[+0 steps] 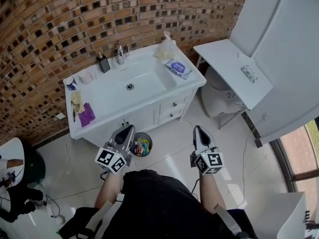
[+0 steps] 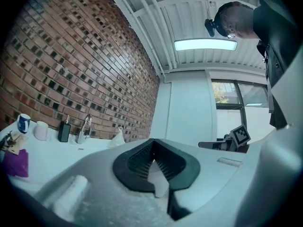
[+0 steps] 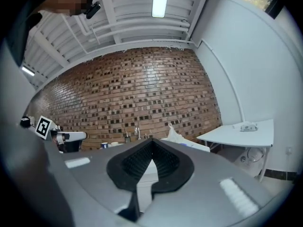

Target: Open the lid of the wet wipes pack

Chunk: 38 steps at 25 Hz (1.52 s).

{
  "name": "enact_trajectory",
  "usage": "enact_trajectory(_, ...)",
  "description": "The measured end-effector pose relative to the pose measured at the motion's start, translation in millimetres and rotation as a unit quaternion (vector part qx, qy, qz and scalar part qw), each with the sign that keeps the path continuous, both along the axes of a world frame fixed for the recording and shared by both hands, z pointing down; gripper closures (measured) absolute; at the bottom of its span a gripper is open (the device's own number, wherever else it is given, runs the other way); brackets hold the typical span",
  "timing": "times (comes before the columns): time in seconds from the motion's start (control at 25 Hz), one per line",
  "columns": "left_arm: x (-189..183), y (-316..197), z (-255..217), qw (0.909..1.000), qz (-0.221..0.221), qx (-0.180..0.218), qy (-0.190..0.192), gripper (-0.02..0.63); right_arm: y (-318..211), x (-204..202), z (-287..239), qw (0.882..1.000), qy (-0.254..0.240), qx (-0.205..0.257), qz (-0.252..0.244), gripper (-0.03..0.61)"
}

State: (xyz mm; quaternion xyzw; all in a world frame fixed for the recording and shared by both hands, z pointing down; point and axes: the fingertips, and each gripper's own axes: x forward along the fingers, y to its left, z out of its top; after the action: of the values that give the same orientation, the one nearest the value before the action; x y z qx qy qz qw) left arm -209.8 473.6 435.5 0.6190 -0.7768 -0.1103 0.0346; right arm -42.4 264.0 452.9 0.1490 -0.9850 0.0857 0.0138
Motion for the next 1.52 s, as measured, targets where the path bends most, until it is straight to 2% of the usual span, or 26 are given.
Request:
enact_trajectory(0.2, 14.6, -36.2, -0.8, 0.9981, 0.062, -0.002, -0.002, 0.614, -16.9, 22.5, 6.1, 0.999, -0.002, -0.011, 0.052, 0.575)
enact_trajectory(0.4, 0.8, -69.8, -11.0, 0.9939, 0.11, 0.007, -0.007, 0.614, -25.1, 30.9, -0.3, 0.994, -0.01, -0.012, 0.107, 0.575)
enact_trajectory(0.56, -8.8, -88.9, -15.6, 0.9895, 0.142, 0.006, -0.025, 0.614, -24.8, 28.7, -5.0, 0.992, -0.012, -0.007, 0.128, 0.575)
enact_trajectory(0.8, -18.9, -117.3, -14.3, 0.9833, 0.181, 0.018, -0.012, 0.615, -28.6, 36.9, -8.1, 0.984, -0.008, 0.001, 0.18, 0.575)
enact_trajectory(1.08, -0.3, -143.8, -17.2, 0.9666, 0.255, 0.022, -0.006, 0.614, -23.3, 61.5, -17.9, 0.971, -0.019, -0.002, 0.239, 0.575)
enact_trajectory(1.52, 24.9, -160.9, -10.1, 0.9456, 0.325, 0.013, 0.005, 0.614, -5.4, 109.6, -18.8, 0.948, -0.006, -0.003, 0.32, 0.575)
